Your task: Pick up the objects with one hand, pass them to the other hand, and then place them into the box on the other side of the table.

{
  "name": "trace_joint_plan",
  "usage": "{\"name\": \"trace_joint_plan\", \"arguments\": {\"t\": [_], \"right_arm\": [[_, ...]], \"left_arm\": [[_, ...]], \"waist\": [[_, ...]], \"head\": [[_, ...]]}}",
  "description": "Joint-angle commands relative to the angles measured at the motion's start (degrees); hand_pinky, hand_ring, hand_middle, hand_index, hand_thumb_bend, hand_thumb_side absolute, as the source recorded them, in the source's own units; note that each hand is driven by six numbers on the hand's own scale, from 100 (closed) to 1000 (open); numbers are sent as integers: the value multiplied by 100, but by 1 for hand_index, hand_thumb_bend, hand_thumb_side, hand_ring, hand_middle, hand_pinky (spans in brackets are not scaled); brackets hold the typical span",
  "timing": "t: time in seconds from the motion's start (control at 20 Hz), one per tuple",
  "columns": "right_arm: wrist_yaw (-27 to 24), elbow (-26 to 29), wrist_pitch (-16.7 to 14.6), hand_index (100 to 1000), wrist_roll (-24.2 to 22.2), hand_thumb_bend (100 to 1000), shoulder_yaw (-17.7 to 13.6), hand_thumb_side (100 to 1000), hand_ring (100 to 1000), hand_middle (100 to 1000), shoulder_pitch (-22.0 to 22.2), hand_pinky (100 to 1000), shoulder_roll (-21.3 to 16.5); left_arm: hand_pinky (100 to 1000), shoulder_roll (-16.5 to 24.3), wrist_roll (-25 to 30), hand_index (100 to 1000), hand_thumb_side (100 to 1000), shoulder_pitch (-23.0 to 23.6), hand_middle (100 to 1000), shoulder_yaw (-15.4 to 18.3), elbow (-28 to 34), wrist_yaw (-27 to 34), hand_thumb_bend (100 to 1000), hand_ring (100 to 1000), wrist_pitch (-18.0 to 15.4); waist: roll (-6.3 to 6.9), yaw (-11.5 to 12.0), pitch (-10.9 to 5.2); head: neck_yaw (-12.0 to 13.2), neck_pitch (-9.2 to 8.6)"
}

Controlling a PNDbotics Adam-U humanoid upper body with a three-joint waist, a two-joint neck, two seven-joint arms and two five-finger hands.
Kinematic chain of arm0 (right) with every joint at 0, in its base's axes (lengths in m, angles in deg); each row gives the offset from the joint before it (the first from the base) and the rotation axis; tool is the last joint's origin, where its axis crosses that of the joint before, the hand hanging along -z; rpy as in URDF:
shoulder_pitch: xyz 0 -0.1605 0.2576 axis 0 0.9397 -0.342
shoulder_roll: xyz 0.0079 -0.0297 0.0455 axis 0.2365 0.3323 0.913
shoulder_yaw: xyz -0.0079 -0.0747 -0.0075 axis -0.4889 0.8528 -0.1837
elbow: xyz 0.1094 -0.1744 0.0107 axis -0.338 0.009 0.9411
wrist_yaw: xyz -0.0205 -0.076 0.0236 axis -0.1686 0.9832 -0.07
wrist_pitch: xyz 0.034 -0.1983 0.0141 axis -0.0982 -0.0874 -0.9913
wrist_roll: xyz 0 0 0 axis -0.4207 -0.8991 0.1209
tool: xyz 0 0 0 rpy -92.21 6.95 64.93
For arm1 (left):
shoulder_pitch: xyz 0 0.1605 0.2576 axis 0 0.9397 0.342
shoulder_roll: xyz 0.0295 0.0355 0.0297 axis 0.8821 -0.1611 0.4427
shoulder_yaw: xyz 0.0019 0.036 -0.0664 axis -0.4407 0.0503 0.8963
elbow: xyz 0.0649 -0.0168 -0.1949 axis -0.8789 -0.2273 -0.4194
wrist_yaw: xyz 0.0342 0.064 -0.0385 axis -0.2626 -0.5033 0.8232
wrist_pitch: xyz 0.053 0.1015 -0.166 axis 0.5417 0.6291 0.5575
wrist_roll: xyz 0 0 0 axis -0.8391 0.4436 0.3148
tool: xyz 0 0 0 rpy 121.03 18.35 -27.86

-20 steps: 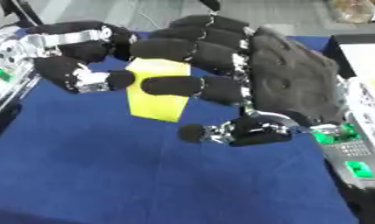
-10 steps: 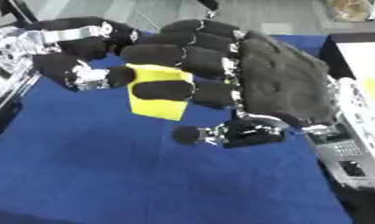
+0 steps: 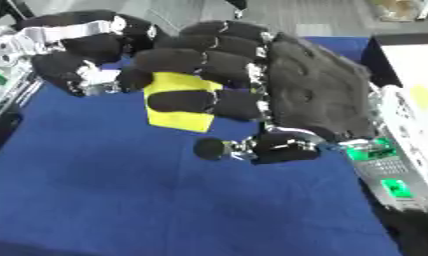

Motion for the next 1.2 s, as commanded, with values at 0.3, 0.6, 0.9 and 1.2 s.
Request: {"name": "trace_joint_plan", "arguments": {"t": [0.3, 0.6, 0.9, 1.2], "right_arm": [[154, 173, 108, 887, 65, 450, -71, 100, 878, 941, 2, 851, -120], [204, 194, 141, 883, 106, 433, -88, 100, 871, 934, 29, 850, -162], [298, 194, 173, 876, 209, 388, -92, 100, 855, 923, 33, 834, -171], [459, 194, 309, 859, 517, 298, -104, 100, 787, 887, 19, 751, -186]], "left_arm": [[689, 42, -64, 628, 598, -143, 431, 18, 165, 110, 100, 515, 257], [690, 31, -85, 630, 605, -141, 433, 10, 242, 133, 100, 518, 357], [690, 26, -101, 630, 610, -131, 434, 7, 295, 124, 100, 519, 409], [689, 17, -87, 631, 617, -133, 434, -4, 328, 176, 100, 519, 462]], "waist": [[0, 6, -129], [-4, 8, -133], [-3, 9, -140], [-4, 12, -147]], "head": [[-37, 18], [-49, 16], [-68, 9], [-91, 10]]}}
